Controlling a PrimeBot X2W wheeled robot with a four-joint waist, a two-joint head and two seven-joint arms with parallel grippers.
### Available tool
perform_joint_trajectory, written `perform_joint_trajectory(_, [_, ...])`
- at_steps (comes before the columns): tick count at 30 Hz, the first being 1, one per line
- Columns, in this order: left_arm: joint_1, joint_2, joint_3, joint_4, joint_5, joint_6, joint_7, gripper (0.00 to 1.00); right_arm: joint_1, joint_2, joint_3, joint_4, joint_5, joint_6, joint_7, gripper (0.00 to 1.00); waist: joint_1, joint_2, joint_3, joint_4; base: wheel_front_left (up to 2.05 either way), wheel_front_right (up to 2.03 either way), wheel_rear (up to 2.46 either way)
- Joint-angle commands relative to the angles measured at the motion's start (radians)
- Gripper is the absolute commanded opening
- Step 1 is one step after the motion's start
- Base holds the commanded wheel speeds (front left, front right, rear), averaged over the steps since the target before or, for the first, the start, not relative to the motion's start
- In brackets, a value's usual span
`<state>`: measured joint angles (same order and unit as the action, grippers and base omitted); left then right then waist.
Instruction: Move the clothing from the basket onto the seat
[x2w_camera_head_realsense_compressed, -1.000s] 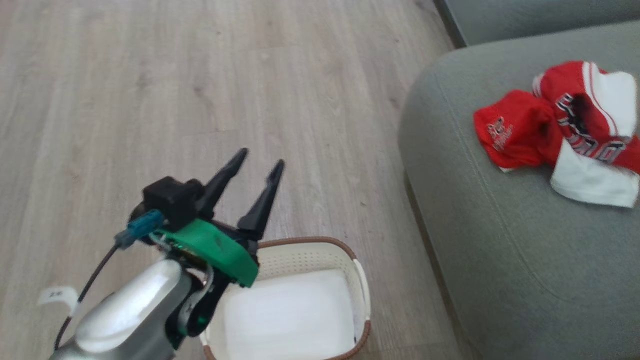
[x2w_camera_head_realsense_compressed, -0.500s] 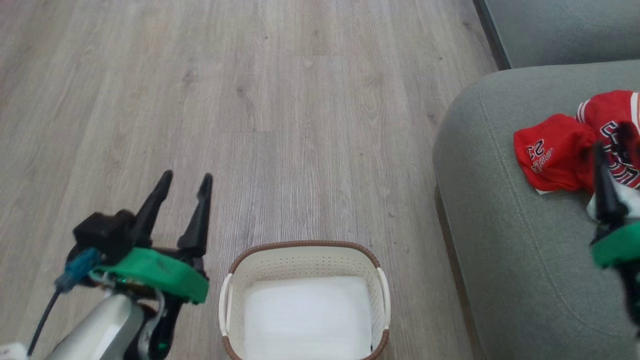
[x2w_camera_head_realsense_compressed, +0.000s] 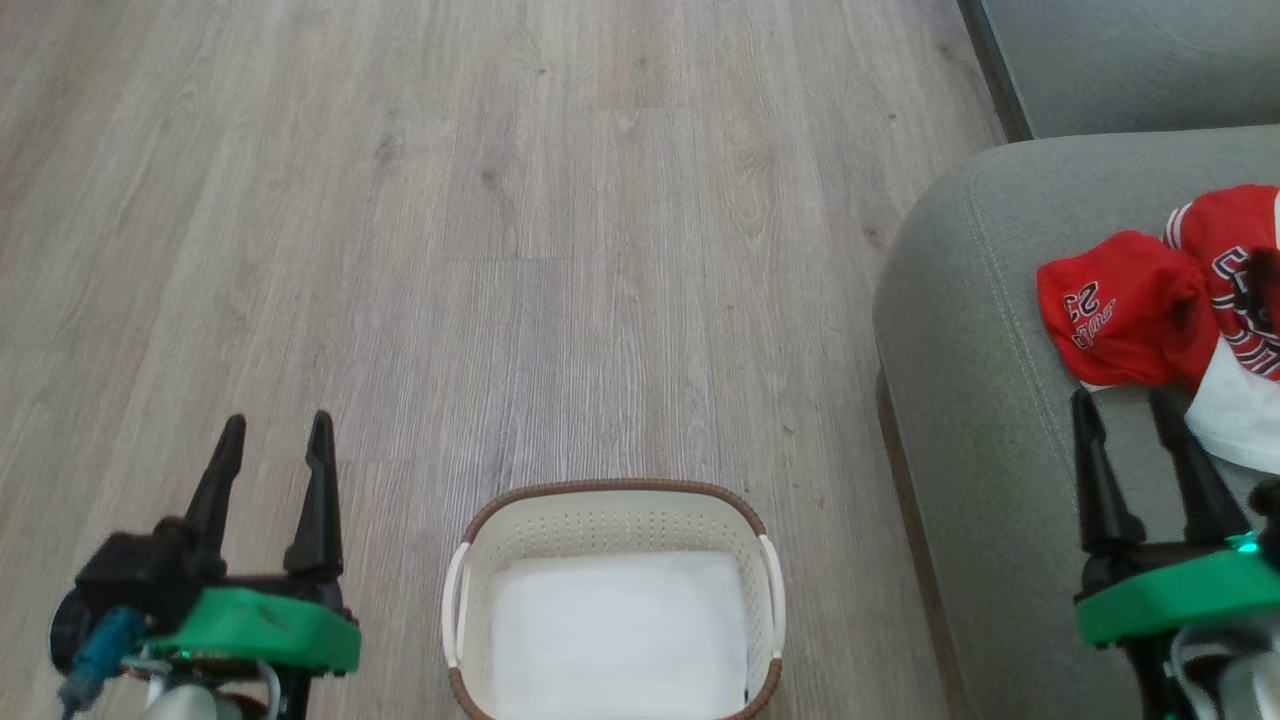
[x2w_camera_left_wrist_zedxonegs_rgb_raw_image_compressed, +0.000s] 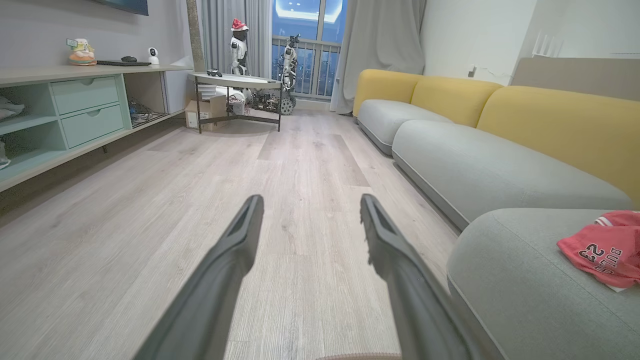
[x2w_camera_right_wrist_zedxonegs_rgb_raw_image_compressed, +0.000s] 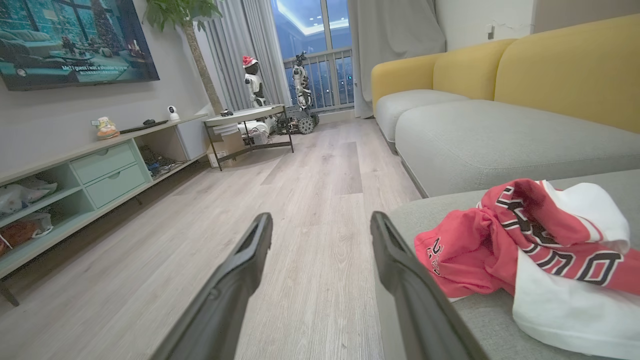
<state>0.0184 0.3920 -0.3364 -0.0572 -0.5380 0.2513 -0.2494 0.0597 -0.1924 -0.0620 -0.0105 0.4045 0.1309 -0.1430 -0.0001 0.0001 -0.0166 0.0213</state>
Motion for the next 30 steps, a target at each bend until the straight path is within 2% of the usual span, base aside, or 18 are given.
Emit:
perform_joint_trajectory(1, [-0.024,-0.002,0.068,-0.027,0.038,-0.019,-0.012,1.00,-0.010,-0.008,0.032,-0.037,-0.014,0.000,-0.029,1.00,0.0001,-0.0001,0.000,0.001,0.00,0.00,0.00])
perform_joint_trajectory(5, [0.006,-0.036,0.104,0.010,0.105,-0.049,-0.012,1.00,-0.004,0.012,0.059,-0.024,-0.049,0.000,-0.059,1.00,0.0001,-0.0001,0.002,0.001,0.00,0.00,0.00])
perform_joint_trajectory(14, [0.035,-0.131,0.197,0.061,0.177,-0.142,-0.012,1.00,-0.018,0.048,0.081,0.002,-0.083,0.000,-0.098,1.00,0.0001,-0.0001,0.002,-0.002,0.00,0.00,0.00])
perform_joint_trajectory(30, [0.037,-0.219,0.289,0.082,0.259,-0.242,-0.012,1.00,-0.029,0.045,0.090,0.012,-0.069,0.000,-0.111,1.00,0.0001,-0.0001,-0.004,-0.008,0.00,0.00,0.00])
